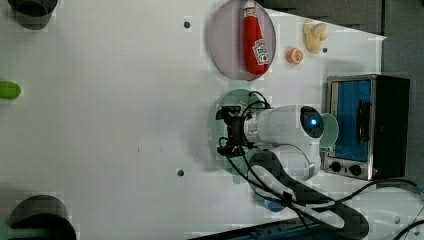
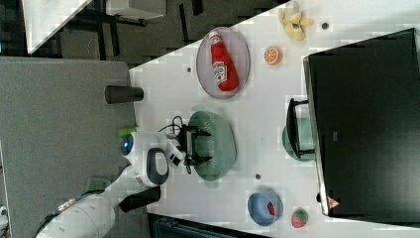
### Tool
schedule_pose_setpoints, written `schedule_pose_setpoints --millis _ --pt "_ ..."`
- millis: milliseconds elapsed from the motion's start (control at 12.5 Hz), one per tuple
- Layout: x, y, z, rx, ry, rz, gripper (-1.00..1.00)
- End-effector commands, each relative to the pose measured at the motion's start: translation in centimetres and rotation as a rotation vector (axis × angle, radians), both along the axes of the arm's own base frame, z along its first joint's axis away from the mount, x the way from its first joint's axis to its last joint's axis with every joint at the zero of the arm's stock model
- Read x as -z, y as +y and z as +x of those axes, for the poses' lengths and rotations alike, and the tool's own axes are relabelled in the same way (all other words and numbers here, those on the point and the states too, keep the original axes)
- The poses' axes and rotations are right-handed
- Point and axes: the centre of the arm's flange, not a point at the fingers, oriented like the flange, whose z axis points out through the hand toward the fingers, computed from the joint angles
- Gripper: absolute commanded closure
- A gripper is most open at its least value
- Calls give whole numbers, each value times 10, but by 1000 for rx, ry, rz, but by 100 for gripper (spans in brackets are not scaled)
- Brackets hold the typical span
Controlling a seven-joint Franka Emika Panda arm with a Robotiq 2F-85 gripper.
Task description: Drag strainer right to left.
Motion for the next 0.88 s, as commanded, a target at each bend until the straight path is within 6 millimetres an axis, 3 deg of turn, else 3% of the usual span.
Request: schedule_pose_setpoints --millis 80,480,880 --pt "-12 54 -4 7 -9 25 -100" --pt "-15 100 -9 35 -6 26 -100" --pt "-14 131 -16 30 0 54 -100"
